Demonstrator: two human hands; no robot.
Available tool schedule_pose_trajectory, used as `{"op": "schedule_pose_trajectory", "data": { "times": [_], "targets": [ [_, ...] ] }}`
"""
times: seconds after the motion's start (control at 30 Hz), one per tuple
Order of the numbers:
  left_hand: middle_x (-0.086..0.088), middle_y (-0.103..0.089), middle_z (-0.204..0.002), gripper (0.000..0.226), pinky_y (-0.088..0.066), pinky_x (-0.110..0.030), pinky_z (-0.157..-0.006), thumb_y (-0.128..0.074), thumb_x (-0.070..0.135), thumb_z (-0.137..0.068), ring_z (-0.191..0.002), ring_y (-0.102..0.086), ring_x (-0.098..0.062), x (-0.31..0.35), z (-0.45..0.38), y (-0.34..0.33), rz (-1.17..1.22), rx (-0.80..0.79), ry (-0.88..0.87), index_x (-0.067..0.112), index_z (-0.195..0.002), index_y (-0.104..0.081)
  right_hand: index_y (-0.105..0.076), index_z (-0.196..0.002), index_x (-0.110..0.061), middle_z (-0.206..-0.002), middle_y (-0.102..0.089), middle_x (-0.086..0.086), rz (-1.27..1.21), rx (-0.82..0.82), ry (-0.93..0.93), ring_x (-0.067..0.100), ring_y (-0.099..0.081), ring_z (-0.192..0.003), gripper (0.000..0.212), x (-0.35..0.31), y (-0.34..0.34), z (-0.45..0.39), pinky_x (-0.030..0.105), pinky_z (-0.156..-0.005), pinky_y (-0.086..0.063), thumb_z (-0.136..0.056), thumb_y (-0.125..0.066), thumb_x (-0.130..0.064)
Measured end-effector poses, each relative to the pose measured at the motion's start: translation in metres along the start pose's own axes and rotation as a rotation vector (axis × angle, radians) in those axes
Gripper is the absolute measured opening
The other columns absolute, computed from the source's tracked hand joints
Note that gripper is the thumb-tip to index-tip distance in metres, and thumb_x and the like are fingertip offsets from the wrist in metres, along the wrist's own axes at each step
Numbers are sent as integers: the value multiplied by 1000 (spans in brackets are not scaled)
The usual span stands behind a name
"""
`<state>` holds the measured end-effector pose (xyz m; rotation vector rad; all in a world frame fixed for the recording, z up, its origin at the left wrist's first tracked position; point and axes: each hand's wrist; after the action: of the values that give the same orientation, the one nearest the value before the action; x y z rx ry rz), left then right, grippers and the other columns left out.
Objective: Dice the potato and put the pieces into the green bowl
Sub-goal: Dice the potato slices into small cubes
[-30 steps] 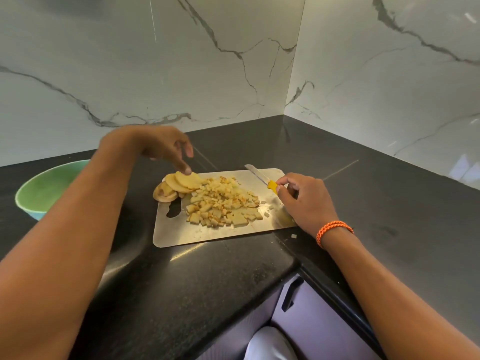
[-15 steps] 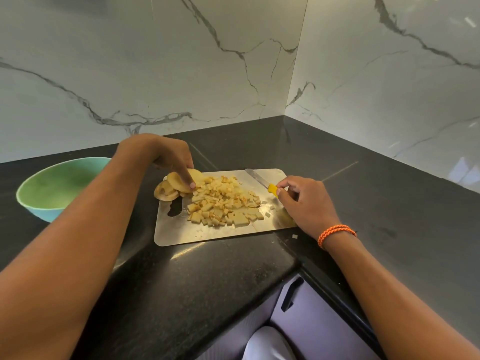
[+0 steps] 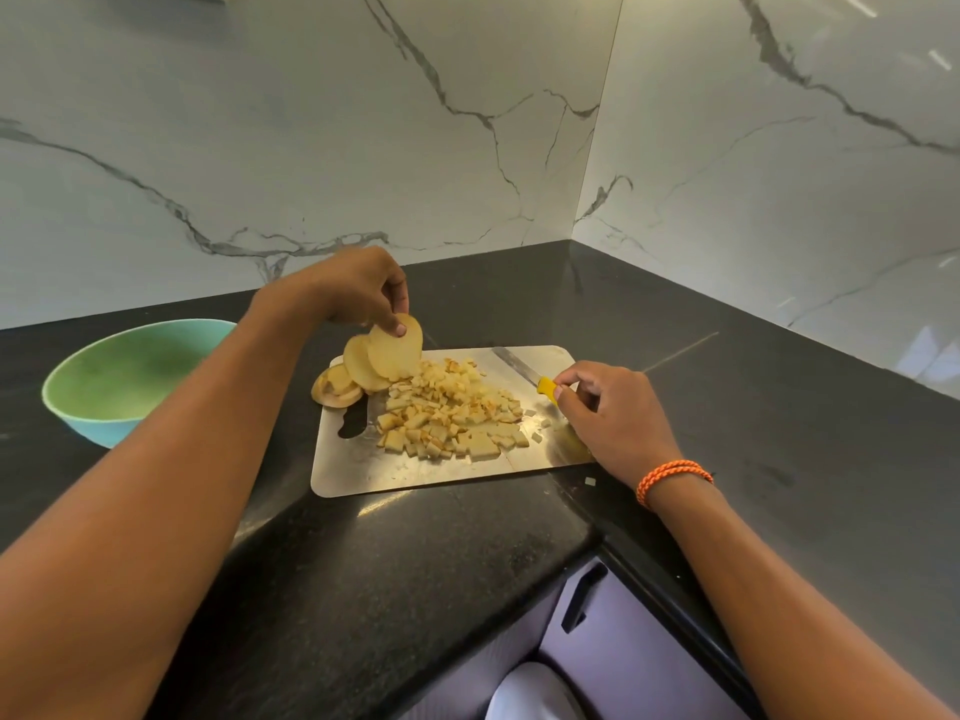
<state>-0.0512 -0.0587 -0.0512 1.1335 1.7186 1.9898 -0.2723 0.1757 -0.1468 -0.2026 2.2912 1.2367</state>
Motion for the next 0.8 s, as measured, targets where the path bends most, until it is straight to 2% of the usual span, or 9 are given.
{"op": "schedule_pose_trajectory", "data": {
  "times": [0.1, 0.17, 0.27, 0.43, 0.53, 0.6, 0.7, 0.8],
  "targets": [
    [-5, -71, -95, 14, -50, -31, -65, -81, 14, -91, -80, -65, -21, 3, -1, -2, -4, 23, 6, 15, -97, -69, -76, -111, -22, -81, -69, -12, -1, -6, -3, 9, -64, -75, 20, 0, 0, 0, 34, -72, -58, -100, -62, -32],
    [-8, -68, -107, 13, -55, -37, -74, -77, 14, -95, -92, -65, -27, 5, -2, 0, -3, 47, -3, 14, -102, -67, -76, -111, -22, -81, -69, -12, -3, -6, -4, 9, -63, -75, 20, 1, 0, 0, 34, -71, -57, -100, -62, -32],
    [-9, -64, -115, 15, -52, -43, -87, -74, 17, -98, -106, -60, -30, 9, -1, 6, 5, 168, -36, 15, -112, -68, -76, -111, -23, -81, -69, -12, -7, -4, -15, 9, -63, -75, 20, 0, 0, -1, 34, -72, -58, -100, -62, -31],
    [-6, -68, -104, 13, -47, -34, -76, -74, 22, -98, -99, -62, -25, 26, 1, 8, 71, 270, -134, 20, -111, -73, -75, -109, -24, -80, -68, -13, -17, 4, -30, 10, -64, -74, 18, -1, 0, -1, 40, -73, -60, -100, -62, -31],
    [-3, -70, -101, 12, -45, -29, -69, -75, 24, -98, -96, -63, -22, 43, 1, -5, 253, 289, -187, 21, -110, -75, -75, -109, -24, -80, -69, -12, -34, 31, -49, 12, -65, -74, 18, -1, -1, -2, 41, -71, -60, -100, -62, -32],
    [-3, -70, -103, 14, -44, -28, -70, -74, 23, -98, -98, -62, -21, 56, -1, -22, 386, 297, -200, 20, -112, -76, -76, -107, -23, -81, -69, -10, -26, 96, -82, 12, -64, -73, 19, 0, 0, -3, 40, -68, -60, -100, -62, -33],
    [1, -69, -106, 14, -45, -24, -71, -75, 22, -97, -101, -63, -18, 74, -9, -59, 470, 295, -161, 19, -111, -76, -76, -103, -21, -80, -69, -8, -2, 214, -158, 10, -63, -72, 19, 4, 2, -4, 31, -63, -55, -100, -61, -32],
    [0, -70, -113, 14, -52, -30, -82, -78, 25, -95, -105, -64, -18, 88, -18, -89, 500, 282, -88, 21, -109, -78, -76, -101, -21, -79, -69, -7, 10, 268, -219, 10, -62, -72, 19, 6, 3, -4, 29, -65, -54, -99, -61, -32]
  ]
}}
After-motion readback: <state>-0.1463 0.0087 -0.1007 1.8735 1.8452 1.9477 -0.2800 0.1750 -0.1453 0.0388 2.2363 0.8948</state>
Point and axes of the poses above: each hand's wrist, its own z-axis away from the middle knuckle, its own y-axis out of the back of the hand, x = y × z
